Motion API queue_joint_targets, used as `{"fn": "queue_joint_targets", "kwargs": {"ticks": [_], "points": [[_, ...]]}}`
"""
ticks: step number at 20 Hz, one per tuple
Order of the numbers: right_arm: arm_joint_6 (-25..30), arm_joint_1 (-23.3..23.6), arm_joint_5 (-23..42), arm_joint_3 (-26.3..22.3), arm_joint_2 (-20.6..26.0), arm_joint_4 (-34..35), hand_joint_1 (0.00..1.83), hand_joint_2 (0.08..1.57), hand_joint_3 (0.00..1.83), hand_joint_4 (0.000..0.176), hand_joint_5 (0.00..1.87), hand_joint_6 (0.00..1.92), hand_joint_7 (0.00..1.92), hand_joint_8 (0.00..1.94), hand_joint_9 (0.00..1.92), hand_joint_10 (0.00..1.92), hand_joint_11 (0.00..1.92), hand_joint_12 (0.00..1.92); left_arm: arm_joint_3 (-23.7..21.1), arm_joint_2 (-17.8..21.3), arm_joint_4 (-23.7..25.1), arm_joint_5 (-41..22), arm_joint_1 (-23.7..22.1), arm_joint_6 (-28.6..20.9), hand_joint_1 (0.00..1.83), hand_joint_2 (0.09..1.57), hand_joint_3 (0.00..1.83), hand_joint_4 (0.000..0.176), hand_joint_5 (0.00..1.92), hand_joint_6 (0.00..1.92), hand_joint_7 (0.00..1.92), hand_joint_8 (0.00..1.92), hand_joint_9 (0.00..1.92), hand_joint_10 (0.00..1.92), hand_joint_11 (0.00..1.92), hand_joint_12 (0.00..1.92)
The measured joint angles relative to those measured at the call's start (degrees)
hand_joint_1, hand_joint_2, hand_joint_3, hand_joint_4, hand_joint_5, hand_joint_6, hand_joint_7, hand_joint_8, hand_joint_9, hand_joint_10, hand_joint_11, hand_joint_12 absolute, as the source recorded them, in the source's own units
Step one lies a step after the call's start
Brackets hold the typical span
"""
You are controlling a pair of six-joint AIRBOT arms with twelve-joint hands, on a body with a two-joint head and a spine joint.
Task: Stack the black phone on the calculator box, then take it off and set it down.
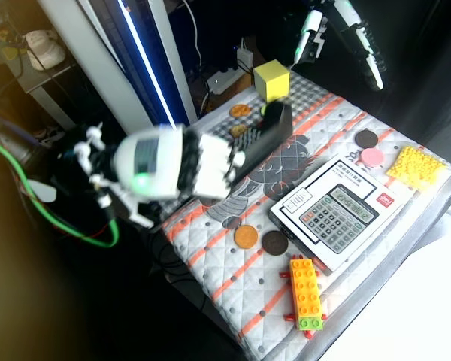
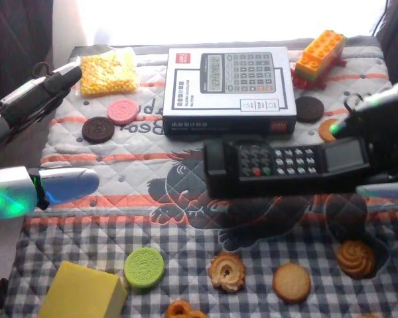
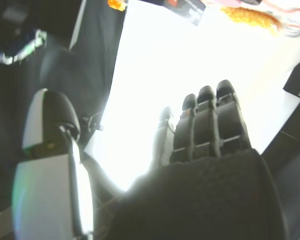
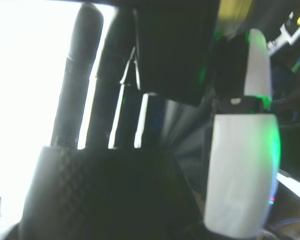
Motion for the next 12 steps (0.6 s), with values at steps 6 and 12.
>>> {"fn": "queue_joint_targets", "kwargs": {"ticks": [6,12], "points": [[0.48,-0.57,-2.29,0.94,-0.13,1.40,0.87,1.07,0.00,0.097,0.30,0.00,0.28,0.00,0.41,0.00,0.23,0.44,0.00,0.00,-0.17,-0.22,0.00,-0.46,0.70,0.92,0.00,0.133,0.04,0.00,0.03,0.00,0.04,0.00,0.00,0.17],[0.61,-1.40,-2.38,0.74,0.02,1.81,0.75,0.99,0.00,0.170,0.13,0.00,0.08,0.01,0.13,0.00,0.09,0.24,0.00,0.00,0.02,-0.55,0.00,-1.07,0.72,0.90,0.00,0.147,0.02,0.00,0.00,0.00,0.00,0.00,0.00,0.10]]}}
